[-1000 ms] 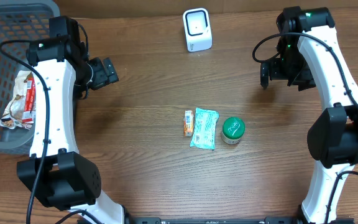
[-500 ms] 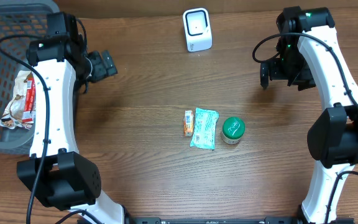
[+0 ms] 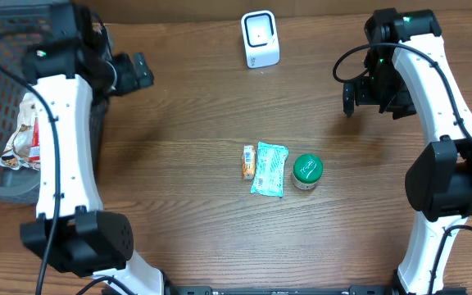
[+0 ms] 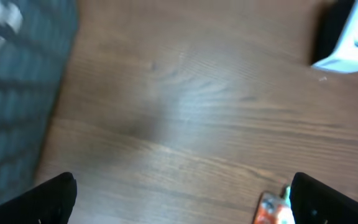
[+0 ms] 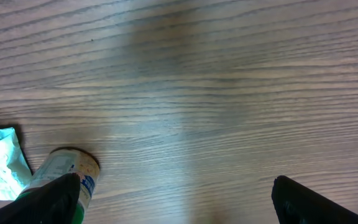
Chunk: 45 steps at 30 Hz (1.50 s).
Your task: Scan the item barcode
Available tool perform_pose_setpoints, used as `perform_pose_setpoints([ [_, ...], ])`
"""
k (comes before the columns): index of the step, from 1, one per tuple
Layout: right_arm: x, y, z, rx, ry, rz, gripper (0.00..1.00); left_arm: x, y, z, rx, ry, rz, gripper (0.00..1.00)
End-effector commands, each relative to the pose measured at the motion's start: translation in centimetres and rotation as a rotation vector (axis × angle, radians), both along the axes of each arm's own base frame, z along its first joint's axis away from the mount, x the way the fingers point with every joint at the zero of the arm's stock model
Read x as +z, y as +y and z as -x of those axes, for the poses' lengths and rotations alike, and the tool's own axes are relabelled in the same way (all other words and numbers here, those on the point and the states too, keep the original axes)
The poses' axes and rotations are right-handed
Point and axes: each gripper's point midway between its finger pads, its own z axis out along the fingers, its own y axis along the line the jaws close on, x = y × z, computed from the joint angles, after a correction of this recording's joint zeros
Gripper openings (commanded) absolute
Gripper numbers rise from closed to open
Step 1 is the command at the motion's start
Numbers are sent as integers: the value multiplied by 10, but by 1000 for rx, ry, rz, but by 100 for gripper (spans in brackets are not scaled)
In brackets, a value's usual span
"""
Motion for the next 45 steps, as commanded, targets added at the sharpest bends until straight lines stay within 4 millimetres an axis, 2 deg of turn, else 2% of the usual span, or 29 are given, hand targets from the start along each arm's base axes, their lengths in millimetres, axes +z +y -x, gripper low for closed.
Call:
perform_pose_setpoints([
  [1,15,1,2,9,-38,-12,100,72,2,-1,-92,-181,-84,100],
  [4,15,1,2,9,-38,-12,100,122,8,5,-100,-293,-156,100],
  [7,15,1,2,9,-38,-12,100,170,28,15,-34,-412,-227,100],
  [10,15,1,2,9,-38,-12,100,200,53,25,31,-487,-284,100],
  [13,15,1,2,9,-38,-12,100,211,89,36,90,-504,-360,100],
  [19,15,1,2,9,-38,-12,100,197,157,54,244,-439,-396,100],
  [25,15,1,2,9,-38,-12,100,157,210,57,339,-326,-368,100],
  [30,15,1,2,9,-38,-12,100,102,240,45,347,-194,-324,100],
  [38,15,1,2,9,-38,-12,100,-7,263,17,239,36,-248,100],
  [45,15,1,2,9,-38,-12,100,-92,269,10,164,203,-168,100],
])
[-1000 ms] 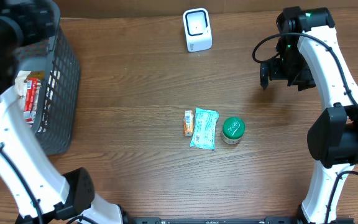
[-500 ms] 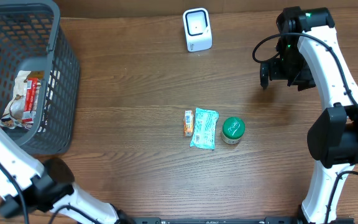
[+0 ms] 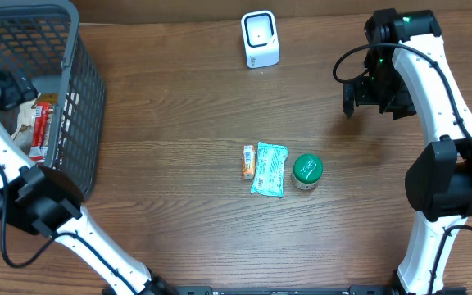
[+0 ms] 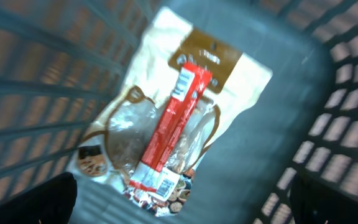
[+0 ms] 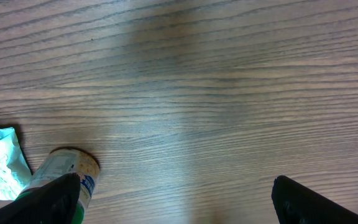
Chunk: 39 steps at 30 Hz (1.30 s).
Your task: Scan the item barcode
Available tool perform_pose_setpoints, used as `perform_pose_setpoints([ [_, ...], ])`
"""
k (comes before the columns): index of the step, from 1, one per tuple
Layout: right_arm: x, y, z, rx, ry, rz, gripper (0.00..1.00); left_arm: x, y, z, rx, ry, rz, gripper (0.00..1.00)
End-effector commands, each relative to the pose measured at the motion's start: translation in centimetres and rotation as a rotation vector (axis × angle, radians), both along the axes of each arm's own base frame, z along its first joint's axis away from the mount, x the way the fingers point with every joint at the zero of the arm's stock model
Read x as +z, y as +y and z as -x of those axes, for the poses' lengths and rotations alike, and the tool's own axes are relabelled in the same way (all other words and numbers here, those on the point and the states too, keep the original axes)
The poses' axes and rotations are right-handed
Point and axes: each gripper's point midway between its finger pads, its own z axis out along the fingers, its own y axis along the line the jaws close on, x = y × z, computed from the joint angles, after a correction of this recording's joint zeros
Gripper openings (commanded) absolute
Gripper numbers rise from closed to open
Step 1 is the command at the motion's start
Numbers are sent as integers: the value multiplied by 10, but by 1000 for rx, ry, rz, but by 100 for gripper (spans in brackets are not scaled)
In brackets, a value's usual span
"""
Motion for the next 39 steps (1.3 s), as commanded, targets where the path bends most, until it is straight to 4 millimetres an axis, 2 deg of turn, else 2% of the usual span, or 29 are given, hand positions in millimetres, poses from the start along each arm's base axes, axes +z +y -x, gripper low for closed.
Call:
perform_pose_setpoints([
  [1,15,1,2,7,-40,-12,100,-37,2,0,-50,78,34,100],
  [2,15,1,2,8,-40,-12,100,-52,3,-1,-64,103,49,100],
  [6,15,1,2,7,-40,-12,100,-85,4,-1,-91,160,80,100],
  [13,15,1,2,7,-40,-12,100,-120,10,-7,-116,192,88,100],
  [19,15,1,2,7,-40,-12,100,-159,8,-3,-124,251,134,100],
  [26,15,1,2,7,-40,-12,100,-182,6,0,-123,284,161,100],
  [28,15,1,2,7,-40,-12,100,-186,4,1,-125,291,169,89],
  [32,15,1,2,7,-40,-12,100,-187,-3,-1,-134,272,205,52],
  [39,15,1,2,7,-40,-12,100,-185,-10,-2,-133,256,241,18],
])
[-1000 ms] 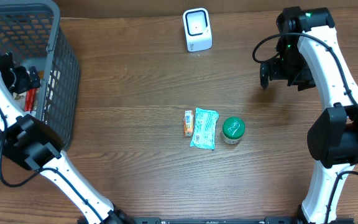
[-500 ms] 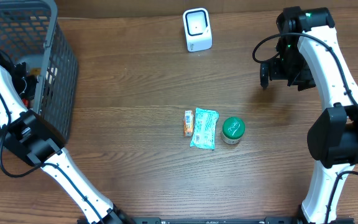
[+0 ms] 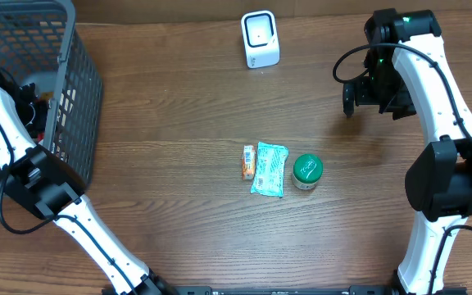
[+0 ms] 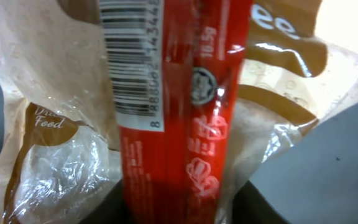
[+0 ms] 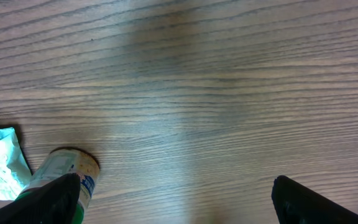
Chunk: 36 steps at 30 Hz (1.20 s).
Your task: Scan the item barcode
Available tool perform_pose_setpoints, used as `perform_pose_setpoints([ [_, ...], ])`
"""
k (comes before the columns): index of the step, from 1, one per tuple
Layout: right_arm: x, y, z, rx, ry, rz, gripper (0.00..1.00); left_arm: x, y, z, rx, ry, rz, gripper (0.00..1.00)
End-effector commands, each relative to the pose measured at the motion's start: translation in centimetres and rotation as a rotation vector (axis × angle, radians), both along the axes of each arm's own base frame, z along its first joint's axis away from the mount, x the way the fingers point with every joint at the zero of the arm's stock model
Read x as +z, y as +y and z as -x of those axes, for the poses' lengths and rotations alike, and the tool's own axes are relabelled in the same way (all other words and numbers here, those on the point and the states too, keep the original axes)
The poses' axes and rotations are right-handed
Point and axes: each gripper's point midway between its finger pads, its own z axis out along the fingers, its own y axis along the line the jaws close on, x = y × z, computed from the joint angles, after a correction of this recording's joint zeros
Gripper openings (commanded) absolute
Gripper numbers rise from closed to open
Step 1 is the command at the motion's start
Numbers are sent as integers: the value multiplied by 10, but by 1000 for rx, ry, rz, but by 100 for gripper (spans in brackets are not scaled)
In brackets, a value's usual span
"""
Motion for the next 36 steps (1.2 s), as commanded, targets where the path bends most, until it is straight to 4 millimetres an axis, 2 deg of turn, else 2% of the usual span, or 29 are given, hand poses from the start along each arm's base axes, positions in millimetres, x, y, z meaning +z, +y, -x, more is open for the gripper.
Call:
perform_pose_setpoints([
  [1,15,1,2,7,-40,-12,100,-33,-16,4,6,37,99,14],
  [4,15,1,2,7,-40,-12,100,-22,-14,2,36,19,88,4],
  [8,15,1,2,7,-40,-12,100,12,-10,-5,48,-43,42,4],
  [15,15,1,2,7,-40,-12,100,105,-4,-14,111,-217,-68,4],
  [22,15,1,2,7,-40,-12,100,205,-16,-11,150,-402,-166,4],
  [26,15,1,2,7,-40,-12,100,266,-36,0,168,-514,-211,4],
  [29,15,1,2,7,-40,-12,100,310,-58,14,188,-595,-230,4],
  [33,15,1,2,7,-40,-12,100,368,-100,39,200,-713,-237,4],
  [36,15,1,2,7,-40,-12,100,392,-142,54,156,-757,-210,6],
])
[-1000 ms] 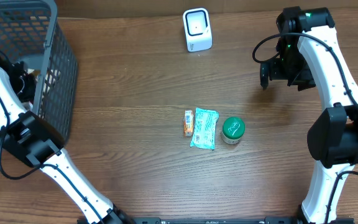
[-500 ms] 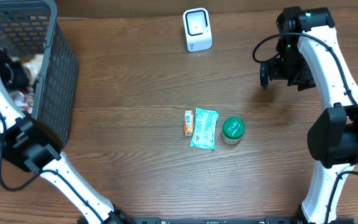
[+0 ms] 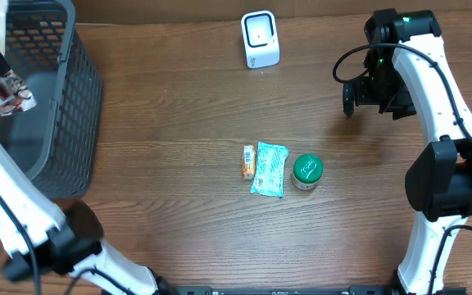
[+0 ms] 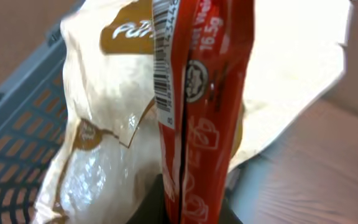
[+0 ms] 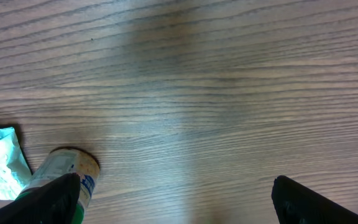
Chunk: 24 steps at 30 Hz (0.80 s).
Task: Scan the item barcode
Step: 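Lift the snack bag out of the basket toward the table, then lower the snack bag onto the table left of the orange pack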
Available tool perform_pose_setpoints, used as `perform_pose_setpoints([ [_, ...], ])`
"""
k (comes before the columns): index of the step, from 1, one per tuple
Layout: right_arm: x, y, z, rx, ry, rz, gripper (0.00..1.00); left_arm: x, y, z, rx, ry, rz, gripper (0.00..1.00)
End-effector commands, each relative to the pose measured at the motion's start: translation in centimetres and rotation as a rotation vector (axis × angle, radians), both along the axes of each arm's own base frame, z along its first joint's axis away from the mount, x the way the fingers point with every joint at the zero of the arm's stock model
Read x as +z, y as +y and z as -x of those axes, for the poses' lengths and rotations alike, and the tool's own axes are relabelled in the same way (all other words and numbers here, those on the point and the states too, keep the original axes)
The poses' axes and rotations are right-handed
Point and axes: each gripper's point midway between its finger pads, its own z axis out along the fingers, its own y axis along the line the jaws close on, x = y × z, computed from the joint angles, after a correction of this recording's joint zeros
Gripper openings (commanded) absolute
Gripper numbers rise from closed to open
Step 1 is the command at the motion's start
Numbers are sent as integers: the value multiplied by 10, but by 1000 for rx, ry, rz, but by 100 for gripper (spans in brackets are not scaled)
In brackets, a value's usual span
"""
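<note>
My left gripper is shut on a red snack pack with a white barcode strip along its left edge. A cream and brown bag hangs against the pack and is raised with it. In the overhead view the left gripper holds both items above the grey basket at the far left. The white scanner stands at the back centre of the table. My right gripper is open over bare wood, at the right in the overhead view.
Mid-table lie a small orange pack, a teal pouch and a green-lidded jar. The jar and the teal pouch also show at the lower left of the right wrist view.
My left gripper was down in the basket, tight on the red pack. It now holds the pack and the bag raised above the basket's rim. The right arm has not moved.
My left gripper was open over the table beside the basket. Then it hung open above the red pack and bag lying in the basket. Then it was down on the red pack, and now both items are lifted out. The right gripper stayed open in place.
</note>
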Motion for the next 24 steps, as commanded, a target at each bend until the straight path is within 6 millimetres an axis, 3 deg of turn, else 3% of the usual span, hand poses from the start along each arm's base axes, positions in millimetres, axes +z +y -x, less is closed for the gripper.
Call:
perform_pose_setpoints([
  [1,15,1,2,8,-40,-12,100,35,-51,20,-36,-81,33,7],
  [6,15,1,2,8,-40,-12,100,21,-120,30,-164,25,70,5],
  [12,15,1,2,8,-40,-12,100,-18,-171,23,-222,199,54,4],
  [16,15,1,2,8,-40,-12,100,-66,-198,18,-261,355,41,4],
  [24,15,1,2,8,-40,-12,100,-191,-238,3,-321,566,37,4],
])
